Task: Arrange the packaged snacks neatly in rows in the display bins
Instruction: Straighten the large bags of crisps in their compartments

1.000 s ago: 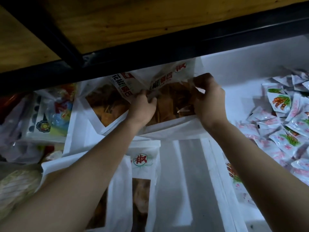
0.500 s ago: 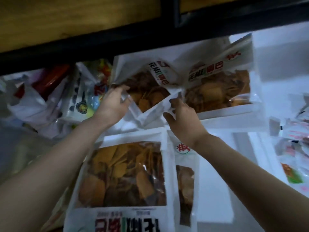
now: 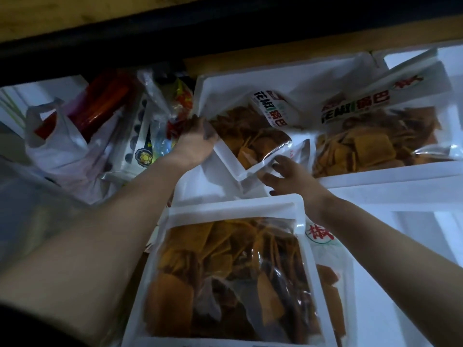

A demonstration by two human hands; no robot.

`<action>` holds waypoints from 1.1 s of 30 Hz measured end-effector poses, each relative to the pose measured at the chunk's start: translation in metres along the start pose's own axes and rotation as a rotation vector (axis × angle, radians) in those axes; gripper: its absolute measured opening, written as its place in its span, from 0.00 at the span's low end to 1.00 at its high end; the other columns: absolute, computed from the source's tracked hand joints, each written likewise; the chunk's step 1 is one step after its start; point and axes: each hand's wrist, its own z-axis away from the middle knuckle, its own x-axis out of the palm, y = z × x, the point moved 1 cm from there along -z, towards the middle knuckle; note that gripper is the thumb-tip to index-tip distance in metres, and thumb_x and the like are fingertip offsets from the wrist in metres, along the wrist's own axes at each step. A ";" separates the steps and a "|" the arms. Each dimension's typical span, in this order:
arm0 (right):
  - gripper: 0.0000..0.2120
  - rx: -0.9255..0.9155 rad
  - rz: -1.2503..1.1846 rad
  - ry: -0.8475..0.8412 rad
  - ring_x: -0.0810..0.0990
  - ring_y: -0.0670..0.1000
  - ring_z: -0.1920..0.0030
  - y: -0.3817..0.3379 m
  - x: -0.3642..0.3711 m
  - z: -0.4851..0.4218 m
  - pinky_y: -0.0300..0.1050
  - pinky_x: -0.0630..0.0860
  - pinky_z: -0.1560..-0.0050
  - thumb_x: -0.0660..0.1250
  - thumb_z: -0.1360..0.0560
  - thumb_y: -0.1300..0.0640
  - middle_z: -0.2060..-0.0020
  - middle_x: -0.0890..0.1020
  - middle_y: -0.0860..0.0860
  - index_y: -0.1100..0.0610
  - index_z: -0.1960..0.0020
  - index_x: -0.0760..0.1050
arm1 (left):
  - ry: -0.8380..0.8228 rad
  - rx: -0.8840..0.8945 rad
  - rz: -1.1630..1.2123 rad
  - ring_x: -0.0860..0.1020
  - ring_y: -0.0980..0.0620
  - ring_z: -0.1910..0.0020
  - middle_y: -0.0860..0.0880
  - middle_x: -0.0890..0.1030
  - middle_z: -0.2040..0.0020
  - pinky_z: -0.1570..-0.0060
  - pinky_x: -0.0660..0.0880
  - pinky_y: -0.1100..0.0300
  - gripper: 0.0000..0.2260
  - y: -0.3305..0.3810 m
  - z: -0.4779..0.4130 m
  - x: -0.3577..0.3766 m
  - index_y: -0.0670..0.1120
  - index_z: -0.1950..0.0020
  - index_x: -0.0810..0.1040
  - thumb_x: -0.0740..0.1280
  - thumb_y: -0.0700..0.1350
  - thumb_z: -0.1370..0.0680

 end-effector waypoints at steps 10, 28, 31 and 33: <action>0.11 0.075 -0.082 0.015 0.78 0.57 0.45 -0.010 -0.013 -0.012 0.56 0.74 0.40 0.66 0.24 0.52 0.48 0.78 0.54 0.54 0.44 0.71 | -0.025 -0.074 -0.094 0.70 0.41 0.36 0.40 0.71 0.36 0.40 0.68 0.53 0.20 0.001 -0.006 -0.007 0.42 0.31 0.66 0.57 0.53 0.18; 0.24 -0.237 0.390 0.184 0.73 0.58 0.37 -0.033 -0.025 -0.039 0.41 0.69 0.41 0.65 0.25 0.64 0.37 0.75 0.57 0.56 0.30 0.65 | 0.167 -0.049 -0.371 0.69 0.37 0.39 0.33 0.72 0.40 0.43 0.66 0.50 0.15 -0.004 0.029 -0.003 0.33 0.37 0.68 0.59 0.42 0.19; 0.25 -0.317 0.459 0.210 0.69 0.56 0.34 -0.031 -0.033 0.004 0.40 0.64 0.38 0.63 0.24 0.65 0.35 0.71 0.57 0.58 0.29 0.62 | 0.247 0.141 -0.458 0.70 0.37 0.40 0.37 0.71 0.39 0.43 0.67 0.49 0.15 0.020 0.036 -0.004 0.39 0.36 0.70 0.62 0.39 0.22; 0.25 -0.436 0.514 0.298 0.69 0.55 0.34 -0.026 -0.053 0.038 0.38 0.62 0.37 0.63 0.25 0.68 0.35 0.71 0.57 0.60 0.30 0.64 | 0.232 0.324 -0.262 0.74 0.40 0.43 0.40 0.75 0.43 0.46 0.69 0.54 0.11 0.048 0.039 0.002 0.40 0.42 0.75 0.64 0.37 0.24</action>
